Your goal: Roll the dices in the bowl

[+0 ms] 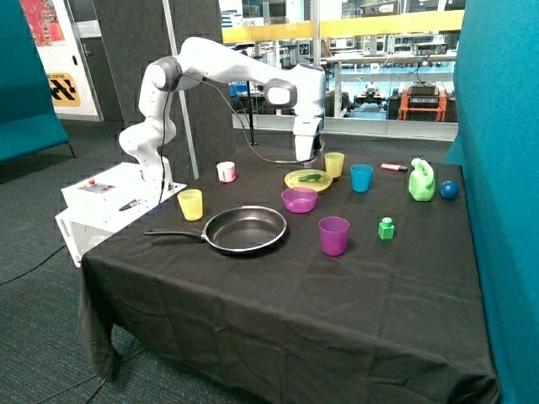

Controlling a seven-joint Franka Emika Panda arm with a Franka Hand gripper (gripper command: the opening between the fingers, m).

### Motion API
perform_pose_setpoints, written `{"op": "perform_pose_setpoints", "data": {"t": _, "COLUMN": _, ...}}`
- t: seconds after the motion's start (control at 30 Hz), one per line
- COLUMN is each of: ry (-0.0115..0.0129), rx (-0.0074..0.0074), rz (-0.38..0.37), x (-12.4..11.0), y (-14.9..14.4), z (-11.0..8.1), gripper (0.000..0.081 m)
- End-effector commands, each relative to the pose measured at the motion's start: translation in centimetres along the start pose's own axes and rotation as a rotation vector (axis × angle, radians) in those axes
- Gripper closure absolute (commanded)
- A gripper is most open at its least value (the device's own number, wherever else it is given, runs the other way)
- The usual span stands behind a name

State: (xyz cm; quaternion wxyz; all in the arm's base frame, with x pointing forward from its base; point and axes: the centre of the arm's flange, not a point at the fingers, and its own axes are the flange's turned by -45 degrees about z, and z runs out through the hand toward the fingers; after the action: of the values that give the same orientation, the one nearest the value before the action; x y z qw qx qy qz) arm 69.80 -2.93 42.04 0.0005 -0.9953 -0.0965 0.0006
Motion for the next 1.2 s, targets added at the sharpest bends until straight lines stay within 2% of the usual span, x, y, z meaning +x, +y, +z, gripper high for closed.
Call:
{"op": "perform_pose_setpoints", "data": {"t": 0.0, "ry": 0.0011, "rx": -0.0011, "rz": -0.013, "x": 0.2, "y": -0.1, "z": 0.4, "gripper": 0.0351}}
{"op": "perform_pose_setpoints", "data": {"t": 0.3, "ry": 0.0011, "rx": -0.0011, "rz": -0.019, "x": 0.2, "y": -0.1, "z": 0.6, "gripper": 0.0234}}
{"op": "perform_pose_setpoints", "data": {"t": 0.43, "ry": 0.0011, "rx": -0.0011, "rz": -0.021, "x": 0.1, "y": -0.1, "z": 0.7, "gripper": 0.0223}}
{"op": "perform_pose_setpoints", "data": {"t": 0.73, "ry": 0.0011, "rx": -0.0011, "rz": -0.019, "x": -0.6, "y": 0.2, "z": 0.8, "gripper": 0.0225}}
{"op": "perform_pose_setpoints", "data": {"t": 1.0, "ry": 0.0010, "rx": -0.0011, "rz": -0.029, "x": -2.6, "y": 0.3, "z": 0.4, "gripper": 0.0280}}
{"op": "perform_pose_setpoints", "data": {"t": 1.17, "ry": 0.0011, "rx": -0.0011, "rz": -0.025, "x": -4.7, "y": 0.6, "z": 0.4, "gripper": 0.0316}}
